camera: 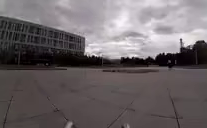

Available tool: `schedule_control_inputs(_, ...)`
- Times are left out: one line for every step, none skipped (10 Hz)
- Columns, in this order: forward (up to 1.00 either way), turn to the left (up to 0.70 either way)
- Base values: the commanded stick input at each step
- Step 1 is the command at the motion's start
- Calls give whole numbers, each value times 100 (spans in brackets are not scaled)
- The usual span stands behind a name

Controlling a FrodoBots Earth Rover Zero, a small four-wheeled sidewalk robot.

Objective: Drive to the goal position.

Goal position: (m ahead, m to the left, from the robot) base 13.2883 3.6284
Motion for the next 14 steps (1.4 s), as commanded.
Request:
schedule_control_inputs(70,0)
schedule_control_inputs(70,0)
schedule_control_inputs(70,0)
schedule_control_inputs(70,0)
schedule_control_inputs(70,0)
schedule_control_inputs(70,0)
schedule_control_inputs(70,0)
schedule_control_inputs(70,0)
schedule_control_inputs(70,0)
schedule_control_inputs(70,0)
schedule_control_inputs(70,0)
schedule_control_inputs(70,0)
schedule_control_inputs(70,0)
schedule_control_inputs(70,0)
